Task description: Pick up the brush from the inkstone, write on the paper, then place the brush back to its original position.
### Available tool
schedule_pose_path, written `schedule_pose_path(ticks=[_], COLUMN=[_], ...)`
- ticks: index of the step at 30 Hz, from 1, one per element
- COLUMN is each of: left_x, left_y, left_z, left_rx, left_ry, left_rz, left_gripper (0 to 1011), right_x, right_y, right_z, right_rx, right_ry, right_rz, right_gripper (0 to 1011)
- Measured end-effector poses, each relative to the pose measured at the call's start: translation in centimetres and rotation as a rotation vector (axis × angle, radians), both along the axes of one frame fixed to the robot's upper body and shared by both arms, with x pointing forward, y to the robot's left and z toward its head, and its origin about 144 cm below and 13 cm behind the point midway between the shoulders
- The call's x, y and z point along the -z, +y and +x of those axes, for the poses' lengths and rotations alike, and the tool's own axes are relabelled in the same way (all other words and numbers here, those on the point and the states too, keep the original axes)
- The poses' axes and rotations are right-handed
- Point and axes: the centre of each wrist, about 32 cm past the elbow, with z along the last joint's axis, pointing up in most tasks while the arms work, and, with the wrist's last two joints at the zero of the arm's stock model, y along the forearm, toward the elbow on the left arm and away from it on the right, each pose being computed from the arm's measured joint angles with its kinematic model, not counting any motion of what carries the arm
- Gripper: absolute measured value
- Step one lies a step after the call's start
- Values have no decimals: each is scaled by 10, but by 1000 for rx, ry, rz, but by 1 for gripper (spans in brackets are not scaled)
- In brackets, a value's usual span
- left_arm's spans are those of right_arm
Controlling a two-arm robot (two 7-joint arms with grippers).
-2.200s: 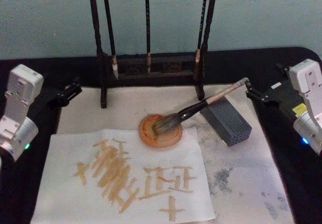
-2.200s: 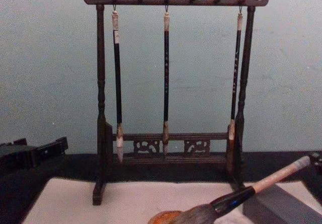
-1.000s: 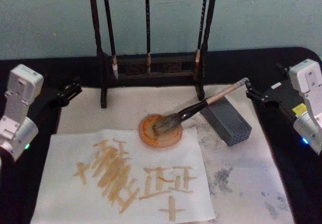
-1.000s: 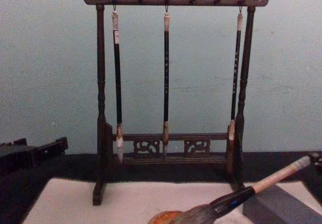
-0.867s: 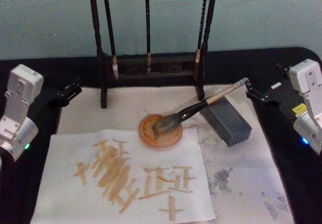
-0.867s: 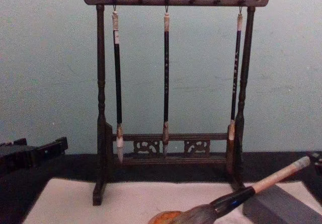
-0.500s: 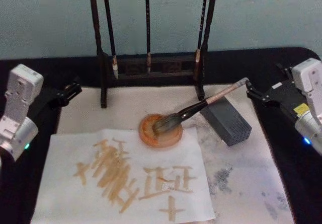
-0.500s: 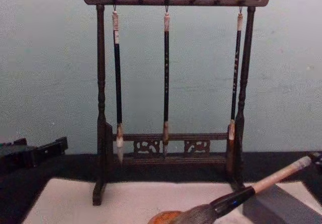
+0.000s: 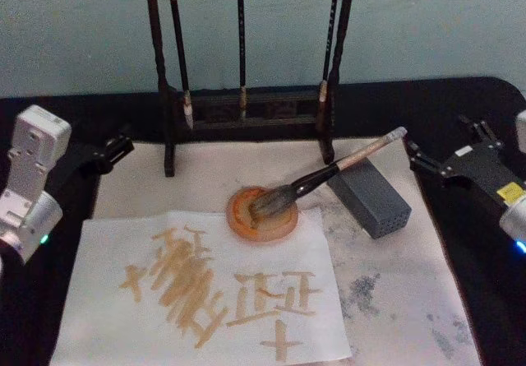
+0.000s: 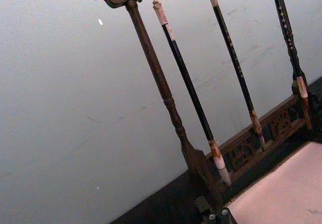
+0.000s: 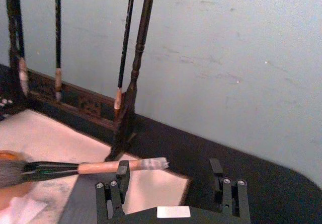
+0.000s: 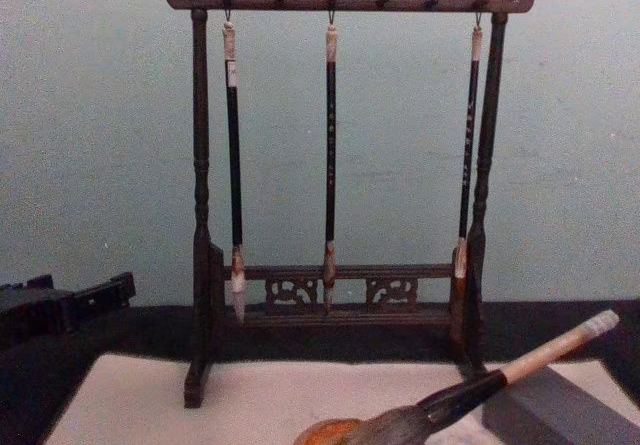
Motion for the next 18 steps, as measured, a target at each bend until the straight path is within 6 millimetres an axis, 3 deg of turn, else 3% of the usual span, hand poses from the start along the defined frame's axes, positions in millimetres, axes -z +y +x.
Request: schedule_pose_path(ticks=[12, 18], left_x=[0, 0], left_y=[0, 0], left_z=[0, 0], left_rx=[0, 0], left_ry=[0, 0], left_rz=[0, 0], left_gripper=[1002, 1002], right_x=[6, 18], right_y=[-11, -21], right_z=[-19, -16], right_rx=[-81, -137], right_ry=[90, 208], right_rz=[289, 570], right_gripper=[1001, 1002])
